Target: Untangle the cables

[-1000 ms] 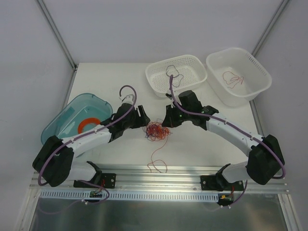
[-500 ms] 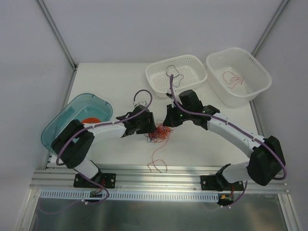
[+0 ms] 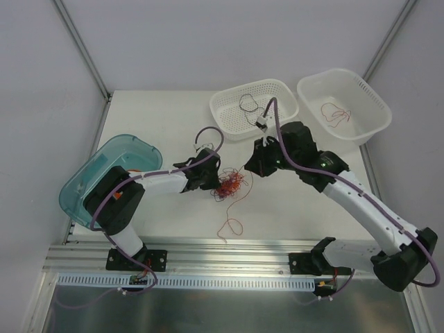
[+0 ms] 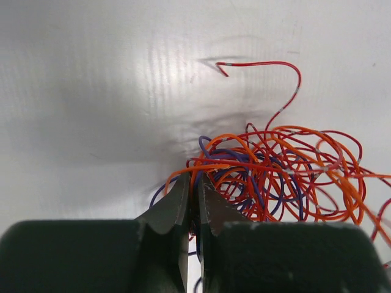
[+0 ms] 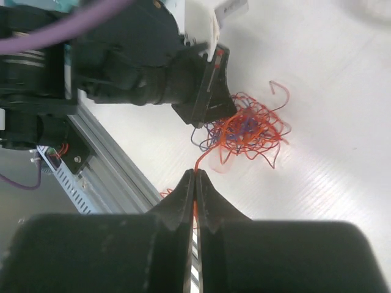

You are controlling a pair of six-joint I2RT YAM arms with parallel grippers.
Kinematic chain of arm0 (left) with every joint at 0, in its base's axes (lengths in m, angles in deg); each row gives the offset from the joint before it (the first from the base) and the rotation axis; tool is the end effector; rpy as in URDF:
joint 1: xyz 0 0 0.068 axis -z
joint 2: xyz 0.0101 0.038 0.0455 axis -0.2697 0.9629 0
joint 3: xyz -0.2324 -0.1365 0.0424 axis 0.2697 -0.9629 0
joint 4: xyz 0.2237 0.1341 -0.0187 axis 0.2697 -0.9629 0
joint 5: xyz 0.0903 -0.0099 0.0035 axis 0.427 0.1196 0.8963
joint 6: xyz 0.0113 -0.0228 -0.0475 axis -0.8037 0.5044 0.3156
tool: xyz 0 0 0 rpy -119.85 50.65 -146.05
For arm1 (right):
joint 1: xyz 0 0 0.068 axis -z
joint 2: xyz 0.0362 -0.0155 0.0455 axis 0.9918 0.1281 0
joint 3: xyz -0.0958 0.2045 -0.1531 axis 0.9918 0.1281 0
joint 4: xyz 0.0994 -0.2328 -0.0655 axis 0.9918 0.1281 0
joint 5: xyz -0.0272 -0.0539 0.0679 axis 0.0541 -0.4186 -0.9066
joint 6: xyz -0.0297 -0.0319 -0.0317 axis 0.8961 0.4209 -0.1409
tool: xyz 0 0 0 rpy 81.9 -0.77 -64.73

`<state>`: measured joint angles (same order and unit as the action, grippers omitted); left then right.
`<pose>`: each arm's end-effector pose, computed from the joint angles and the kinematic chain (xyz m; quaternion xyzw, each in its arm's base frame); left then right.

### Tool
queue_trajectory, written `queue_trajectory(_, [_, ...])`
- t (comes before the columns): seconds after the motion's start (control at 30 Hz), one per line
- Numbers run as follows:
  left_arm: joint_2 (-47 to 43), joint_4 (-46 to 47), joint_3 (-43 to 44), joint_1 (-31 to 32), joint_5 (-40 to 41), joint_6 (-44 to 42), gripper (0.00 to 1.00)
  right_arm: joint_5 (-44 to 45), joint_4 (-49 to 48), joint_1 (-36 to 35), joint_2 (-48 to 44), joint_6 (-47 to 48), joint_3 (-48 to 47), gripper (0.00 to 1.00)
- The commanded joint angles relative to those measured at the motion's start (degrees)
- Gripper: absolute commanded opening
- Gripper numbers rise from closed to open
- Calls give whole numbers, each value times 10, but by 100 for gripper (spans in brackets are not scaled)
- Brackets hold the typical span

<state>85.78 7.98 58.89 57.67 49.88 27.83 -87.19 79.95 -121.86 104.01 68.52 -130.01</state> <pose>0.2518 -0.2226 0.1684 -0.0340 0.9232 -0.2288 0.3069 0.1994 0.1759 0.3548 -0.3652 0.7737 0.2809 0.4347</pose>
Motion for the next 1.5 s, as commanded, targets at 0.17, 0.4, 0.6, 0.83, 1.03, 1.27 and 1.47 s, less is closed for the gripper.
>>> queue_trajectory(0.17, [-53, -64, -16, -65, 98, -48, 0, 79, 112, 36, -113, 66, -186, 1])
queue_trajectory(0.4, [-74, -103, -10, -104, 150, -91, 0, 107, 163, 103, -126, 90, -302, 1])
queue_trajectory(0.6, [-79, -118, -22, -106, 138, -89, 0, 111, 166, 115, -130, 101, -349, 1])
queue_trajectory(0.83, [-109, -123, -56, -103, 68, -68, 8, 74, 154, 117, -129, 94, -351, 1])
queue_trajectory(1.03, [-212, -122, -60, -59, 42, -116, 43, -6, 87, 117, -137, 49, -180, 1])
queue_trajectory(1.27, [-316, -85, -65, -5, 2, -212, 67, -46, -6, 115, -125, 3, -25, 1])
queue_trajectory(1.47, [-360, -13, -76, 30, -72, -273, 75, -56, -60, 102, -97, -12, 26, 1])
